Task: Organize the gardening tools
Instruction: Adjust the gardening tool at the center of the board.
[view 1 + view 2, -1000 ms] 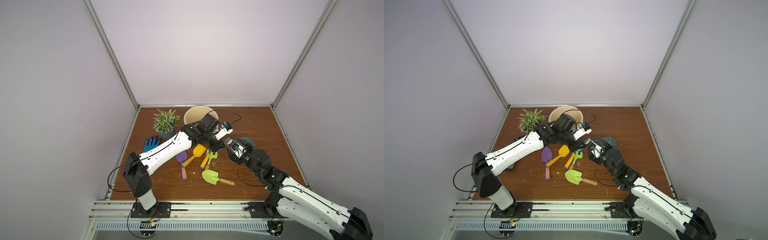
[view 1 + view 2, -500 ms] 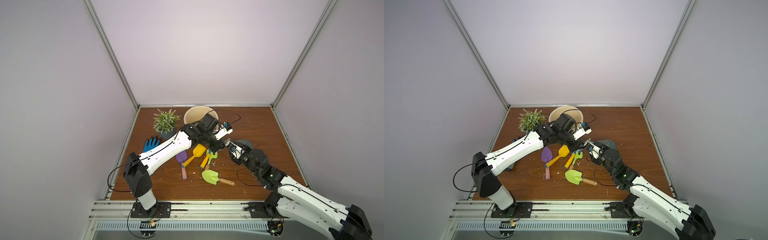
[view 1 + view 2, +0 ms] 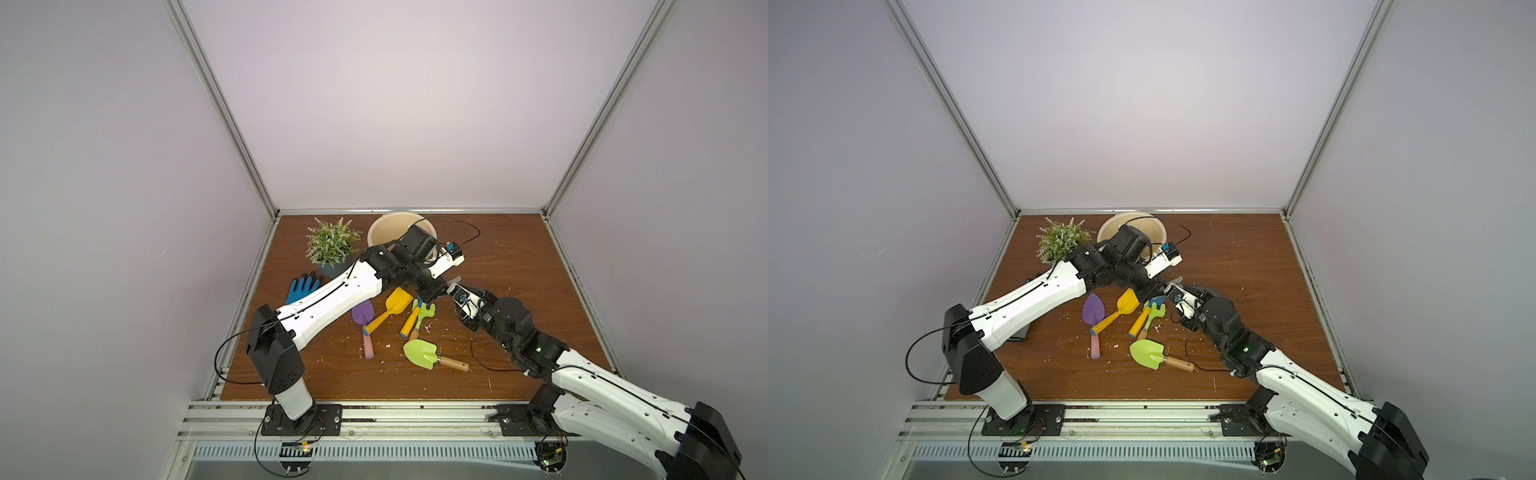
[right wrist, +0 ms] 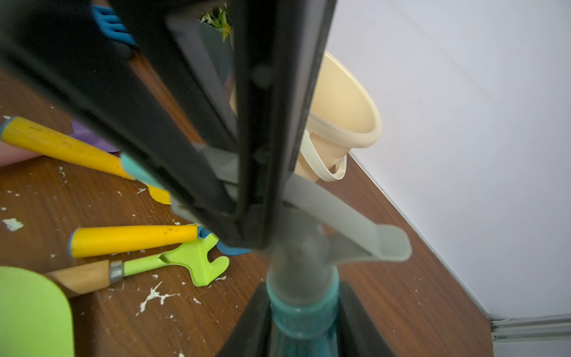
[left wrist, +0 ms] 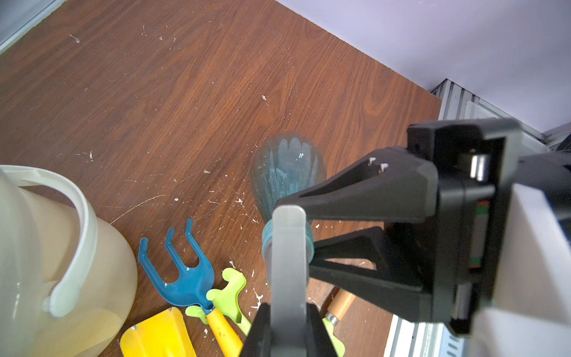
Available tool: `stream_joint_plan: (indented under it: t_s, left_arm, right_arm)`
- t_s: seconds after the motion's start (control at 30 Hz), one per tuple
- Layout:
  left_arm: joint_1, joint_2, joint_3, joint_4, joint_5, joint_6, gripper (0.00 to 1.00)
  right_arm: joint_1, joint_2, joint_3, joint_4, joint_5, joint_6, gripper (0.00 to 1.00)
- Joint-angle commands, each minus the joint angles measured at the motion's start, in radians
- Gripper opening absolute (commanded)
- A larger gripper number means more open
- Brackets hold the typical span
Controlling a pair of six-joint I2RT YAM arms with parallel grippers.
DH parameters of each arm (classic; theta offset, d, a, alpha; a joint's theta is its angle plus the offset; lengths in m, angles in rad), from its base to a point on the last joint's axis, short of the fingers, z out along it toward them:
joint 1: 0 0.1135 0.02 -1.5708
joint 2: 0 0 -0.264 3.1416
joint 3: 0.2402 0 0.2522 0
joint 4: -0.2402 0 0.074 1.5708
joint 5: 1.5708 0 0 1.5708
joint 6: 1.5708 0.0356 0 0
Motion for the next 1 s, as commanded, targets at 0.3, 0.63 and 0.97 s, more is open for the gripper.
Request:
stream_joint_plan:
  t_s: [0.3, 0.63, 0.97]
  left_arm:
    - [0.108, -0.108, -0.034, 0.168, -0.117, -0.115, 0.59]
    - [0.115, -0.350, -0.376, 0.482, -0.303, -0.275, 0.70]
    - [0.115, -0.493, -0.618, 0.621, -0.402, -0.406, 0.72]
  right_arm:
    - [-0.026, 0.000, -0.015, 0.143, 0.104, 0.193, 0.21]
    - [-0.233, 0.089, -0.028, 0.396, 0.016, 0.389, 0.21]
    - [-0.339, 0.424, 0.085, 0.768, -0.018, 0.436, 0.20]
